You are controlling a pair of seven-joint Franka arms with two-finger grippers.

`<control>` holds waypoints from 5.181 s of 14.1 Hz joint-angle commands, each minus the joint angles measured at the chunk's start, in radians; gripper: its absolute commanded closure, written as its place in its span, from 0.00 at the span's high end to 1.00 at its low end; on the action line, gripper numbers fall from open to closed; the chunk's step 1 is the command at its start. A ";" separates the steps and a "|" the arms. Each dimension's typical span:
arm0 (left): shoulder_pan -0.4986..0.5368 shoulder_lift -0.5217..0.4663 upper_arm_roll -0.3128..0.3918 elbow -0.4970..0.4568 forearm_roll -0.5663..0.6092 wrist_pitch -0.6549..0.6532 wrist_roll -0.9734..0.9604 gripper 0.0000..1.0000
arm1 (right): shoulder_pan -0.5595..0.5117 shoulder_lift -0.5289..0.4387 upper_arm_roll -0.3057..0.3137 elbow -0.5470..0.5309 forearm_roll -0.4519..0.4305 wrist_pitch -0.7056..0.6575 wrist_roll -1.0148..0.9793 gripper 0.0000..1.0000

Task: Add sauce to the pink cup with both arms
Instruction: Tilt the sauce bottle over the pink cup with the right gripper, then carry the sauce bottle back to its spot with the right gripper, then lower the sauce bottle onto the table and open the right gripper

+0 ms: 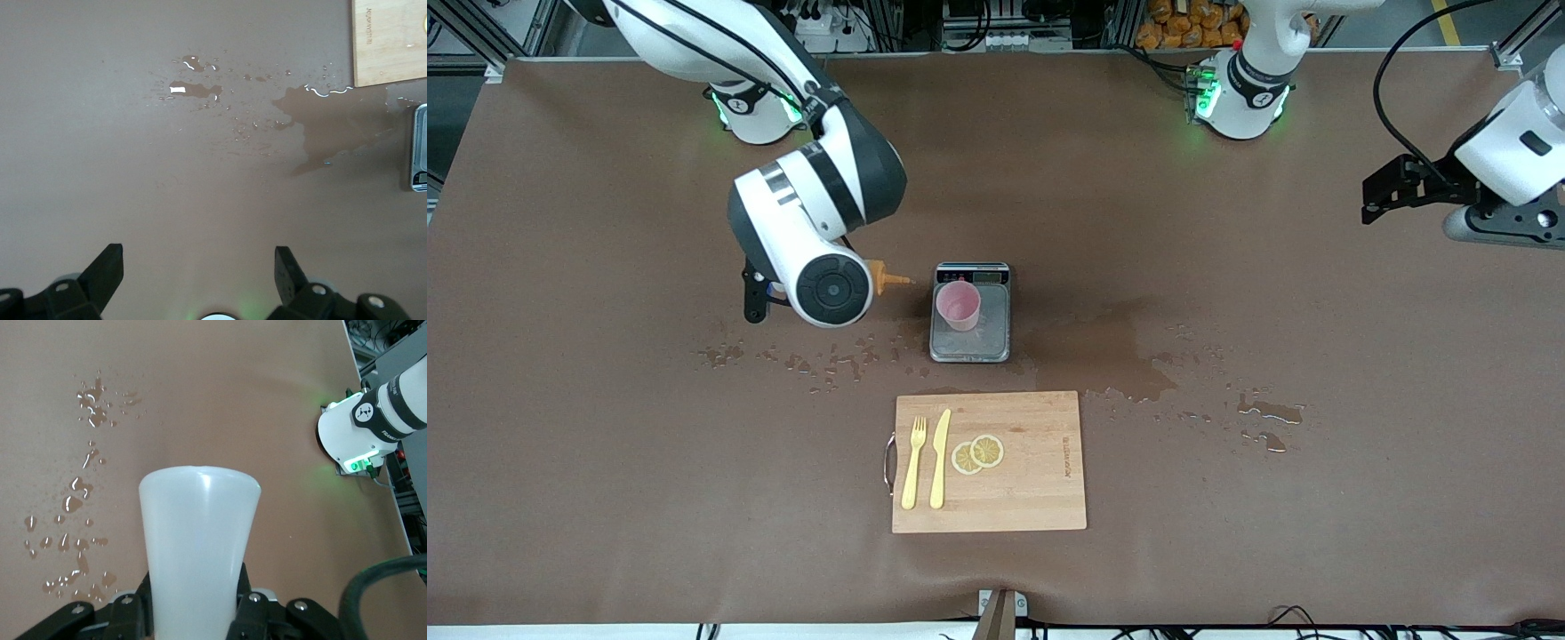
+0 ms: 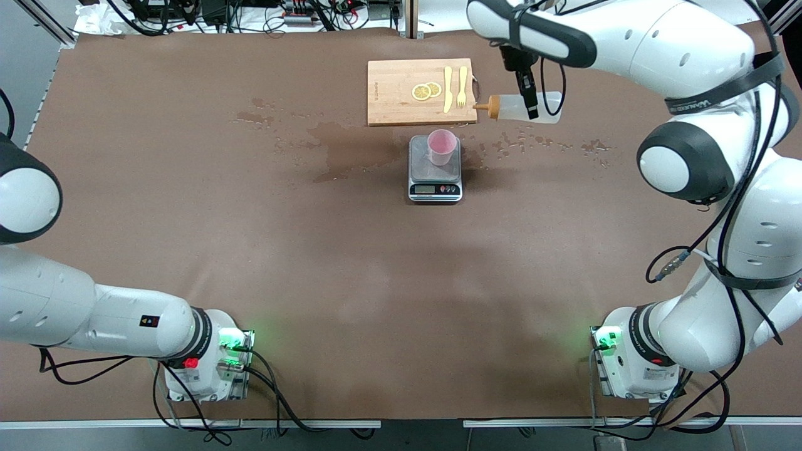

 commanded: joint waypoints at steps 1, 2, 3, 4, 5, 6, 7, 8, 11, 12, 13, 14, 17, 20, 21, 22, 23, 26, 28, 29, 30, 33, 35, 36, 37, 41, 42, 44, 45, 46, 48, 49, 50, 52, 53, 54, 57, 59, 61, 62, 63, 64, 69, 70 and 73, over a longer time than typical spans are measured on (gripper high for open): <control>0.004 -0.008 -0.004 -0.003 -0.005 -0.013 0.005 1.00 | 0.058 0.031 -0.011 -0.001 -0.069 -0.030 0.049 0.46; 0.004 -0.008 -0.004 -0.001 -0.006 -0.013 0.004 1.00 | 0.064 0.048 -0.011 -0.001 -0.083 -0.042 0.063 0.46; 0.004 -0.008 -0.004 0.001 -0.006 -0.013 0.000 1.00 | 0.066 0.056 -0.011 -0.001 -0.088 -0.044 0.078 0.46; 0.004 -0.008 -0.004 0.001 -0.008 -0.012 0.000 1.00 | 0.069 0.059 -0.011 -0.001 -0.095 -0.047 0.080 0.46; 0.004 -0.006 -0.004 0.001 -0.012 -0.008 0.000 1.00 | 0.071 0.064 -0.011 -0.001 -0.111 -0.047 0.080 0.46; 0.004 -0.005 -0.004 0.001 -0.022 -0.007 -0.001 1.00 | 0.075 0.071 -0.011 -0.001 -0.129 -0.048 0.083 0.46; 0.005 -0.005 -0.004 0.001 -0.025 -0.007 -0.001 1.00 | 0.093 0.071 -0.011 -0.001 -0.149 -0.053 0.083 0.45; 0.004 -0.005 -0.004 0.001 -0.025 -0.005 -0.001 1.00 | 0.097 0.071 -0.012 0.002 -0.163 -0.060 0.083 0.42; 0.005 -0.005 -0.004 0.001 -0.025 -0.004 -0.001 1.00 | 0.072 0.071 -0.012 0.005 -0.164 -0.062 0.077 0.37; 0.005 -0.003 -0.004 0.001 -0.025 -0.004 -0.001 1.00 | 0.075 0.076 -0.012 0.005 -0.161 -0.056 0.080 0.35; 0.005 -0.003 -0.003 0.001 -0.023 -0.004 -0.001 1.00 | 0.077 0.077 -0.012 0.007 -0.163 -0.053 0.080 0.34; 0.005 -0.003 -0.003 -0.001 -0.025 -0.004 -0.001 1.00 | 0.072 0.076 -0.012 0.008 -0.160 -0.053 0.080 0.34; 0.005 -0.003 -0.003 -0.001 -0.025 -0.004 -0.001 1.00 | 0.068 0.074 -0.012 0.007 -0.164 -0.053 0.068 0.35; 0.007 -0.003 -0.003 -0.001 -0.023 -0.004 0.000 1.00 | 0.043 0.067 -0.011 0.010 -0.158 -0.054 0.033 0.35; 0.007 -0.003 -0.003 -0.001 -0.025 -0.004 0.000 1.00 | 0.026 0.056 -0.011 0.012 -0.146 -0.054 -0.004 0.35; 0.007 -0.003 -0.003 -0.001 -0.025 -0.004 -0.001 1.00 | -0.022 0.048 -0.002 0.024 -0.100 -0.054 -0.035 0.36; 0.007 -0.003 -0.003 -0.001 -0.023 -0.004 0.000 1.00 | -0.059 0.039 0.000 0.030 -0.047 -0.054 -0.069 0.36; 0.007 -0.002 -0.003 -0.001 -0.023 -0.002 0.000 1.00 | -0.153 0.007 0.000 0.033 0.078 -0.051 -0.188 0.38; 0.011 -0.002 -0.003 -0.001 -0.023 -0.002 0.000 1.00 | -0.201 0.001 0.000 0.033 0.150 -0.051 -0.245 0.38; 0.013 -0.002 -0.003 -0.001 -0.023 -0.002 0.000 1.00 | -0.221 0.001 0.000 0.033 0.187 -0.050 -0.274 0.39; 0.013 -0.002 -0.003 -0.001 -0.023 -0.001 0.000 1.00 | -0.251 -0.002 0.000 0.033 0.228 -0.050 -0.311 0.39; 0.014 0.000 -0.003 -0.001 -0.023 0.002 0.000 1.00 | -0.308 -0.004 -0.001 0.033 0.322 -0.041 -0.397 0.40; 0.013 0.000 -0.003 -0.001 -0.023 0.004 0.000 1.00 | -0.353 -0.002 -0.002 0.033 0.377 -0.010 -0.446 0.41; 0.014 0.000 -0.003 -0.001 -0.023 0.005 0.000 1.00 | -0.386 -0.001 -0.005 0.033 0.433 -0.005 -0.484 0.41; 0.013 0.001 -0.003 -0.001 -0.023 0.005 0.000 1.00 | -0.434 0.002 -0.005 0.033 0.498 -0.007 -0.536 0.41; 0.014 0.006 -0.003 0.004 -0.025 0.004 0.008 1.00 | -0.543 0.012 -0.006 0.022 0.592 -0.007 -0.711 0.42; 0.014 0.006 -0.003 0.004 -0.023 0.004 0.011 1.00 | -0.572 0.013 -0.008 0.016 0.621 -0.008 -0.756 0.42; 0.013 0.006 -0.003 0.005 -0.023 0.004 0.013 1.00 | -0.638 0.036 -0.008 0.005 0.668 -0.010 -0.848 0.42; 0.013 0.007 -0.003 0.005 -0.022 0.004 0.014 1.00 | -0.656 0.045 -0.008 -0.007 0.685 -0.010 -0.894 0.42; 0.013 0.007 -0.003 0.005 -0.022 0.004 0.013 1.00 | -0.673 0.057 -0.008 -0.017 0.693 -0.007 -0.935 0.43; 0.013 0.007 -0.001 0.007 -0.022 0.004 0.008 1.00 | -0.742 0.094 -0.008 -0.027 0.749 -0.011 -1.033 0.45; 0.014 0.007 -0.001 0.004 -0.020 0.002 0.008 1.00 | -0.780 0.116 -0.009 -0.043 0.783 -0.014 -1.084 0.45; 0.014 0.009 -0.001 0.004 -0.017 0.002 0.005 1.00 | -0.799 0.130 -0.009 -0.054 0.790 -0.013 -1.135 0.45; 0.016 0.015 -0.001 0.007 -0.016 0.002 0.007 1.00 | -0.833 0.156 -0.009 -0.059 0.791 -0.013 -1.182 0.45; 0.020 0.015 -0.001 0.007 -0.016 0.002 0.008 1.00 | -0.856 0.182 -0.009 -0.059 0.796 -0.008 -1.221 0.45; 0.024 0.015 -0.001 0.007 -0.019 0.002 0.010 1.00 | -0.882 0.217 -0.009 -0.059 0.816 -0.010 -1.285 0.45; 0.056 0.017 -0.001 0.010 -0.048 0.002 0.008 1.00 | -0.926 0.297 -0.009 -0.057 0.837 -0.004 -1.397 0.48; 0.054 0.017 -0.001 0.010 -0.045 0.002 0.000 1.00 | -0.948 0.340 -0.009 -0.056 0.837 0.031 -1.475 0.48; 0.054 0.017 -0.001 0.010 -0.043 0.004 -0.001 1.00 | -0.963 0.357 -0.009 -0.056 0.839 0.042 -1.500 0.48; 0.053 0.017 -0.001 0.010 -0.043 0.004 0.000 1.00 | -0.962 0.358 -0.009 -0.056 0.837 0.044 -1.503 0.48; 0.054 0.017 -0.001 0.010 -0.045 0.004 0.002 1.00 | -0.966 0.366 -0.009 -0.056 0.836 0.044 -1.511 0.48; 0.054 0.017 -0.003 0.010 -0.045 0.002 0.004 1.00 | -0.982 0.377 -0.009 -0.056 0.836 0.044 -1.534 0.48; 0.051 0.017 -0.007 0.008 -0.048 0.002 0.010 1.00 | -0.995 0.407 -0.009 -0.056 0.839 0.078 -1.588 0.53; 0.054 0.017 -0.007 0.010 -0.054 0.002 0.013 1.00 | -0.998 0.416 -0.009 -0.056 0.837 0.082 -1.601 0.53; 0.050 0.017 -0.007 0.010 -0.052 0.002 0.010 1.00 | -1.003 0.429 -0.009 -0.056 0.837 0.085 -1.628 0.69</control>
